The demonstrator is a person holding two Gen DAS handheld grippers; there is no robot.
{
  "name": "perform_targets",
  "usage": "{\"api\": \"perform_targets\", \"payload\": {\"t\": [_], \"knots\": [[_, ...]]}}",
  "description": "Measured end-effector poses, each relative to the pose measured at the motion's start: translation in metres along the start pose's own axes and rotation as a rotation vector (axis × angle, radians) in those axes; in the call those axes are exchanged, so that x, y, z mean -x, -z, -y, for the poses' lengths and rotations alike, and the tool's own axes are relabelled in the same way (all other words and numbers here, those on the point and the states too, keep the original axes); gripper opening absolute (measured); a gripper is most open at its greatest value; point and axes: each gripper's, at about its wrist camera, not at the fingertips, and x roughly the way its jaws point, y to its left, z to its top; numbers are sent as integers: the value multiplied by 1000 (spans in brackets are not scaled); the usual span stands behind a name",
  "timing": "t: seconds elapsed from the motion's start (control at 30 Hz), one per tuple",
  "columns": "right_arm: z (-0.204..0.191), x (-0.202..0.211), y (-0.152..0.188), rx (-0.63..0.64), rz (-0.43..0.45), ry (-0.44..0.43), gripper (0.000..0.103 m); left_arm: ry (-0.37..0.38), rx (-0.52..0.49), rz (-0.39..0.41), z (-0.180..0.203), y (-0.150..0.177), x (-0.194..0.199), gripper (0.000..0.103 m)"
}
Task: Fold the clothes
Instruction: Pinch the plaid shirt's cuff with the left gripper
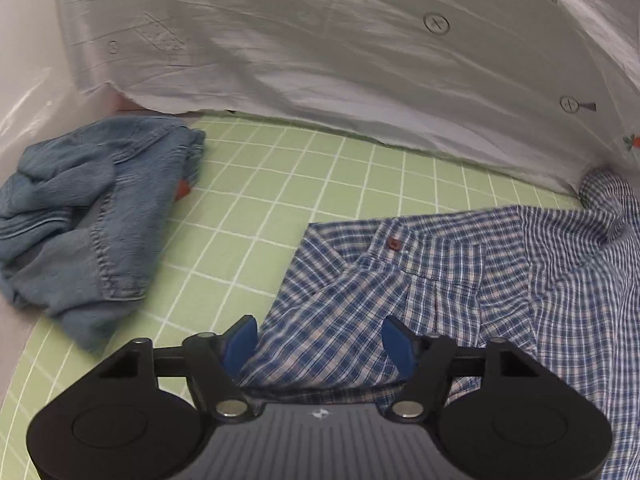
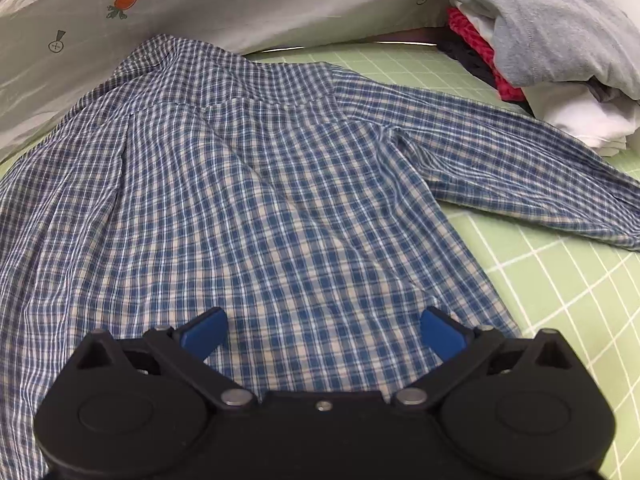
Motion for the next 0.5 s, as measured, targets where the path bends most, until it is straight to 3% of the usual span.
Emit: {"api": "perform_targets", "payload": {"t": [0.1,0.23,0.33,0.5], "knots": [[-4,-3,-3,-8,0,6,103,-3,-31,-55,3,2,-15,55],[-6,-4,-6,-3,-5,4,103,8,18,-56,-2,13,-11,13],[-7,-5,-5,-2,-1,3,103,39,91,-26,-9,19,2,6],[-7,-4,-4,4,3,-3,103,-12,221,40,-21,33,36,5]]}}
